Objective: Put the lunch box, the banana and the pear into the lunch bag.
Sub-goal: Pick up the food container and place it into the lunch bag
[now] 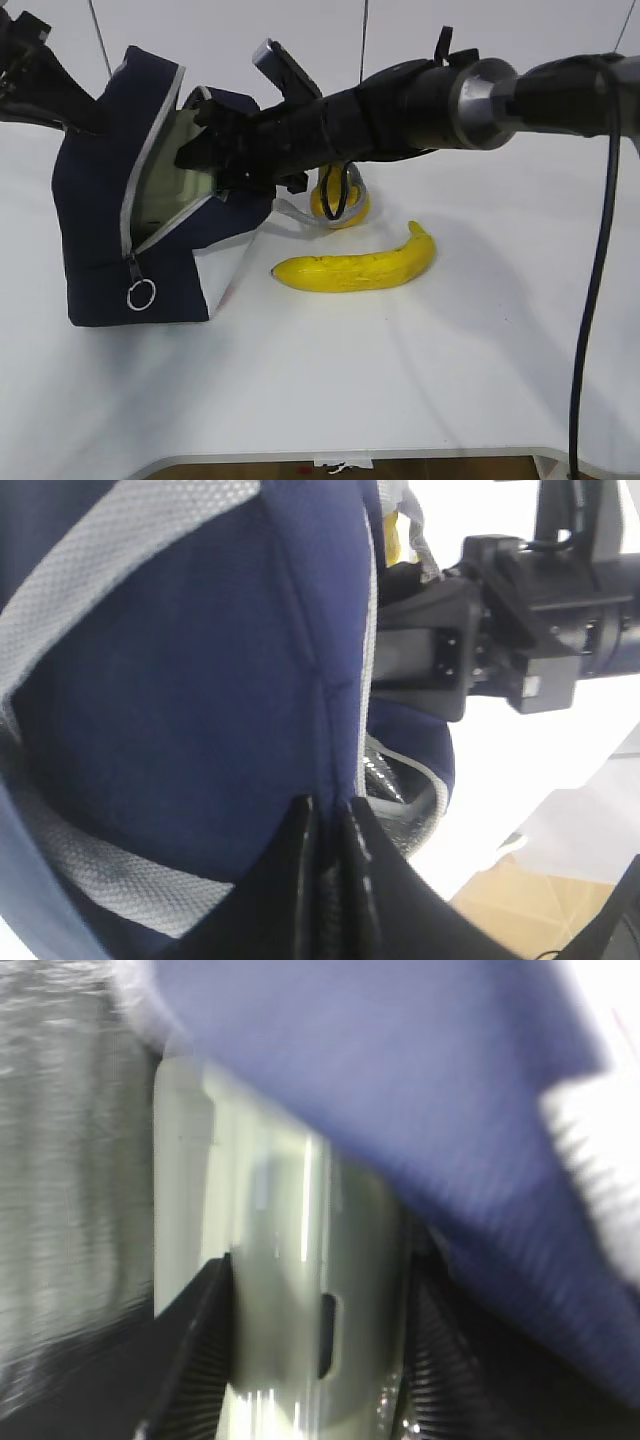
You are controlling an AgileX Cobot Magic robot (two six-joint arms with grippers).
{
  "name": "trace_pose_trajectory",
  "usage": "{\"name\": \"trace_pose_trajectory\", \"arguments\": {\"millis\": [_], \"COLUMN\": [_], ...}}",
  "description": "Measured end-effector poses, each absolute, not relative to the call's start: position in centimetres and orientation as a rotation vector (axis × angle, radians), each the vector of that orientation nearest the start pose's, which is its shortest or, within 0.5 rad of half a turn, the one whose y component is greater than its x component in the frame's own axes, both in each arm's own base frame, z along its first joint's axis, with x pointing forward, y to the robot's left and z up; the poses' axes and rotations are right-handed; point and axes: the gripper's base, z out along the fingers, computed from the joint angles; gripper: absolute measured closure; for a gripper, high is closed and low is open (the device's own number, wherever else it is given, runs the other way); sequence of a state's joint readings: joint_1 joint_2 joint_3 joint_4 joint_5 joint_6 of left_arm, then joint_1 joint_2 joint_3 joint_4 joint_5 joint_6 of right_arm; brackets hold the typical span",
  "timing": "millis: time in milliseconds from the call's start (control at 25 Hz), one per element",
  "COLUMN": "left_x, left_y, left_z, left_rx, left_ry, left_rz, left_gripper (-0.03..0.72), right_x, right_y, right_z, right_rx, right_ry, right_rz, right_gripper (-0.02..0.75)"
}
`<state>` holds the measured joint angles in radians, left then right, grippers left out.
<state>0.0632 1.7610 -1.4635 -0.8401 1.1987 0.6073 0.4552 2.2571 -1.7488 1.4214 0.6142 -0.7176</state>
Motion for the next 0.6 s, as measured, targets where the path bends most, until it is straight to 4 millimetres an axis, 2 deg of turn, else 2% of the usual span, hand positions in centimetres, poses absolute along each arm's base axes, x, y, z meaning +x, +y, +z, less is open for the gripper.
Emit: {"name": "trace_pose_trajectory", "arguments": {"millis": [200,600], "left_x": [37.0,37.0], "left_y": [-4.0,-4.0], "left_z": [28.8,28.7], "left_rx": [0.361,0.369], "left_ry": [2.572,2.571], "left_rz": [-0.986,-0.985], "left_gripper": [0.676,0.676], "right_x": [43.8,44.1], "right_y": [27.4,27.6], "right_z": [18.1,15.8], "right_rx": [-0.130,-0.064], "right_ry": [2.297,2.336], "right_rz": [1.316,1.344], "right_gripper": [0.374,0.374]}}
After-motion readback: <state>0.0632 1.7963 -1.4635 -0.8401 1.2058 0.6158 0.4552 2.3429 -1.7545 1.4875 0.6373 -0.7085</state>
